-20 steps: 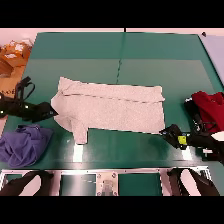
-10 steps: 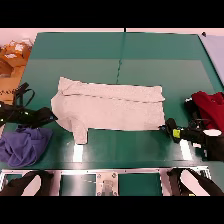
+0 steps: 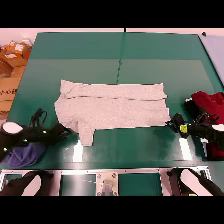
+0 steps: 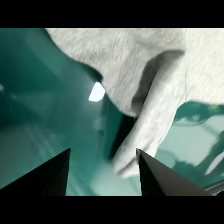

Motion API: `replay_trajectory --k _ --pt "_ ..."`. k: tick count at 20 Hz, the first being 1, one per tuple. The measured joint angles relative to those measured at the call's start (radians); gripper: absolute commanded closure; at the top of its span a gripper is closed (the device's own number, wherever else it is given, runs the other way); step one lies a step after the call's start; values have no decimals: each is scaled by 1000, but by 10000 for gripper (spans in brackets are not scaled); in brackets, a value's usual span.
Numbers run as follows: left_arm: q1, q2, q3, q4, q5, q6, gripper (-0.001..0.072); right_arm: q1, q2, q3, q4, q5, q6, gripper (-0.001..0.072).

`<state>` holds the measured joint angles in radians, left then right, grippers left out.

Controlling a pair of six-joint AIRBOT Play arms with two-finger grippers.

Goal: Fold the shirts.

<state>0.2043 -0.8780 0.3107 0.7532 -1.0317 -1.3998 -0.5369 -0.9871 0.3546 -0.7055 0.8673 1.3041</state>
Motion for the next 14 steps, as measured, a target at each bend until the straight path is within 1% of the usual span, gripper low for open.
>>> replay_trajectory --k 1,2,6,9,11,12,13,14 --pt "0 0 -39 -63 43 30 249 -2 0 1 0 2 -4 699" --pt "0 0 -68 -119 80 56 303 -2 0 2 -1 5 -8 699" --pt "0 -1 -125 -262 225 122 303 -3 0 4 -1 10 -25 699" --pt "-11 -15 -138 -343 287 165 303 -4 0 3 -1 12 -29 699" --pt "-71 -46 -141 -410 334 194 303 -4 0 3 -2 12 -32 699" --pt "-112 -66 -140 -446 357 207 324 -4 0 4 -1 12 -32 699" --pt "-153 -86 -138 -479 385 219 592 -4 0 4 -1 12 -32 699" --pt "-184 -101 -138 -488 411 229 685 -4 0 3 -1 13 -33 699"
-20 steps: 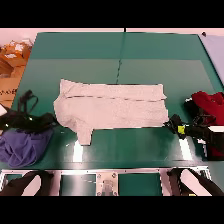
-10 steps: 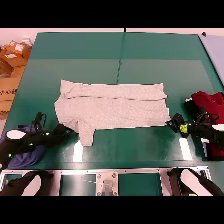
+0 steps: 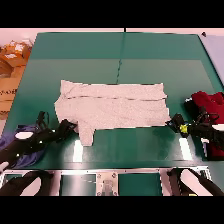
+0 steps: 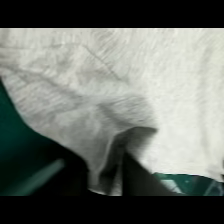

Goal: Fold the shirts.

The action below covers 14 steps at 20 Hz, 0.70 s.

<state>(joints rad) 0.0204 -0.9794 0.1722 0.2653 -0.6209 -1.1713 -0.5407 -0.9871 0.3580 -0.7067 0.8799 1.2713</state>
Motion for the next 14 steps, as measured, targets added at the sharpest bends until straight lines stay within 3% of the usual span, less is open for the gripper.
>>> replay_trajectory --k 3,7,10,14 --pt "-21 -16 2 0 -5 14 686 0 0 0 2 2 -1 699" --pt "99 -21 29 128 -138 17 688 -2 0 18 -18 26 -11 700" --pt "184 25 106 296 -347 -31 688 -3 3 55 -94 85 34 700" --pt "228 167 220 579 -627 -170 688 -3 44 100 -245 188 143 700"
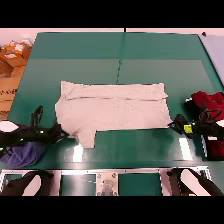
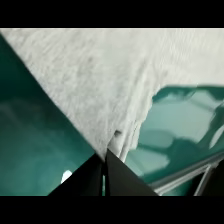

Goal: Fold the shirts.

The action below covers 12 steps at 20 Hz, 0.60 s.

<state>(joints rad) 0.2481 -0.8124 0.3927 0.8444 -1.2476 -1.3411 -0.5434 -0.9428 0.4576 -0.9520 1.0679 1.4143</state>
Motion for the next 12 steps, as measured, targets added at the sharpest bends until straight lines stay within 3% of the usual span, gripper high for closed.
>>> replay_trajectory --k 6,12 --pt "13 137 65 171 -277 -99 688 0 129 61 -217 127 142 700" --pt "14 114 234 170 -284 -116 689 55 134 177 -182 150 157 700"
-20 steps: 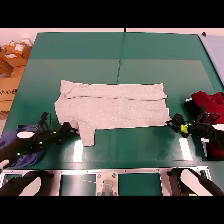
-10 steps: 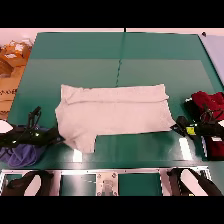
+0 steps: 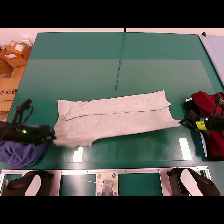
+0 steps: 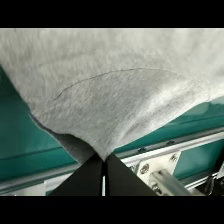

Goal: Fold the shirts.

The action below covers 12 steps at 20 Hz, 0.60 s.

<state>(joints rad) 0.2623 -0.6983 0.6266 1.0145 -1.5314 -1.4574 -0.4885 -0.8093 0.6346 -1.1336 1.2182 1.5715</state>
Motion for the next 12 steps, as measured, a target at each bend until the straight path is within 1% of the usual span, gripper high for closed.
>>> replay_trajectory --k 4,7,10,12 --pt "0 -161 113 -84 86 52 688 90 -127 85 42 -96 7 700" --pt "-10 -328 199 -150 169 106 688 143 -279 164 79 -175 14 700" --pt "-70 -524 305 -188 253 148 687 192 -430 246 100 -246 16 699" --pt "-107 -641 387 -204 306 157 687 214 -523 302 117 -286 16 699"
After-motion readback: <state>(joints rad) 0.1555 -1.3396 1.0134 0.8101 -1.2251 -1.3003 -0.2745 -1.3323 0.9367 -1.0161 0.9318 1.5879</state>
